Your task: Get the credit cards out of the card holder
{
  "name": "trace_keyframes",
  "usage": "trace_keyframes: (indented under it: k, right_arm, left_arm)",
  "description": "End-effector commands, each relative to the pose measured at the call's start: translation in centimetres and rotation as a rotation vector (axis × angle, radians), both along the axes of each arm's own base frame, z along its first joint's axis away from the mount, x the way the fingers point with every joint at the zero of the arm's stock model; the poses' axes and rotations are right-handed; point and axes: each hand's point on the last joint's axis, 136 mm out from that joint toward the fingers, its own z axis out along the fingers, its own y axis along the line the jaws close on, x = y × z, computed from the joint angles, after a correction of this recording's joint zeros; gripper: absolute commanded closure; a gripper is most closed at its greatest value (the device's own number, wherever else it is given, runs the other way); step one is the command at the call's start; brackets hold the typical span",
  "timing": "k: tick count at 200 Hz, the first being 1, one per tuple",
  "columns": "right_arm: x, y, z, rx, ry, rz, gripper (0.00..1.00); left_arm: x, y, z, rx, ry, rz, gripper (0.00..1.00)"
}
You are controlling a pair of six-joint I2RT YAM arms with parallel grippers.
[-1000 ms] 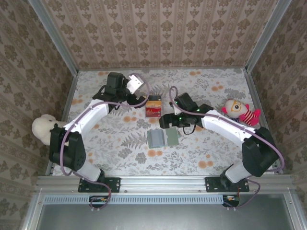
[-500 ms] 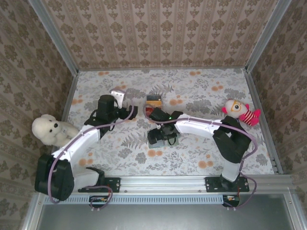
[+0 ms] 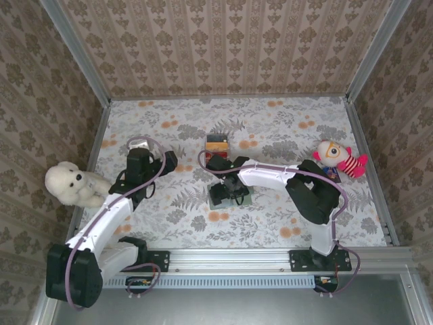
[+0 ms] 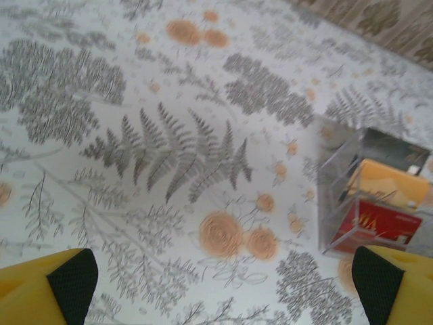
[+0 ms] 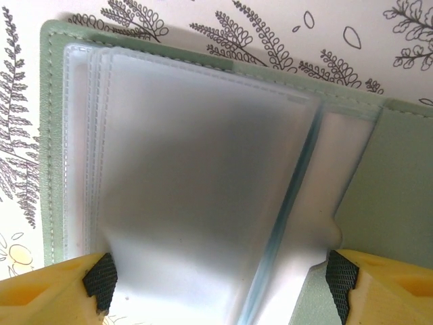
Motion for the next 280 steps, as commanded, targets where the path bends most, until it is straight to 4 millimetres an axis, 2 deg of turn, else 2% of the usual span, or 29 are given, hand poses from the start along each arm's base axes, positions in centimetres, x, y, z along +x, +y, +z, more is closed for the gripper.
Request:
trace_keyframes:
  k: [1, 29, 46, 64, 100, 125, 143, 146, 163, 185, 213, 243, 280]
  right_arm:
    - [-0.3, -2.4, -2.3, -0.123, 0.026, -0.022, 0.22]
    - [-0.4, -2.9, -3.0, -0.134, 0.032, -0.034, 0.27]
    - [-0.4, -3.1, -3.1, -0.114, 0.036, -0.046, 0.31]
    - [-0.4, -3.5, -3.2, -0.098, 0.039, -0.061, 0.35]
    - [-0.5, -3.7, -3.9, -0.023, 0.084, -0.088, 0.42]
    - [-0.8, -3.3, -3.9, 0.044, 0.107, -0.092, 0.46]
    - [-0.6, -2.9, -3.7, 0.090, 0.102, -0.093, 0.48]
    - [-0.6, -2.9, -3.7, 0.094, 0.102, -0.095, 0.48]
    - [-0.6, -2.9, -3.6, 0.109, 0.101, -0.097, 0.51]
    - [-0.5, -3.0, -3.5, 0.114, 0.096, -0.104, 0.54]
    - [-0.5, -3.2, -3.6, 0.118, 0.096, -0.113, 0.57]
    - [-0.3, -3.3, -3.6, 0.133, 0.093, -0.121, 0.57]
    - [-0.3, -3.4, -3.8, 0.133, 0.099, -0.123, 0.57]
  left_arm:
    - [-0.2, 0.4, -1.0, -0.009, 0.090, 0.028, 0.00]
    - [0.2, -0.7, -2.1, -0.045, 0.143, -0.019, 0.00]
    - [0.0, -2.3, -2.3, -0.107, 0.176, -0.078, 0.00]
    - [-0.7, -4.6, -2.5, -0.178, 0.208, -0.158, 0.01]
    - [-2.6, -7.2, -3.6, -0.197, 0.290, -0.241, 0.06]
    - [-3.5, -9.4, -3.9, -0.231, 0.324, -0.308, 0.14]
    - [-3.7, -11.2, -3.8, -0.259, 0.318, -0.356, 0.23]
    - [-4.1, -12.1, -3.8, -0.260, 0.320, -0.379, 0.24]
    - [-4.4, -14.1, -3.8, -0.306, 0.319, -0.415, 0.30]
    - [-4.6, -15.9, -4.8, -0.341, 0.351, -0.429, 0.40]
    - [-4.9, -17.8, -5.7, -0.393, 0.388, -0.450, 0.50]
    - [-5.2, -19.7, -6.5, -0.441, 0.450, -0.476, 0.55]
    - [-5.3, -20.3, -7.7, -0.418, 0.515, -0.469, 0.58]
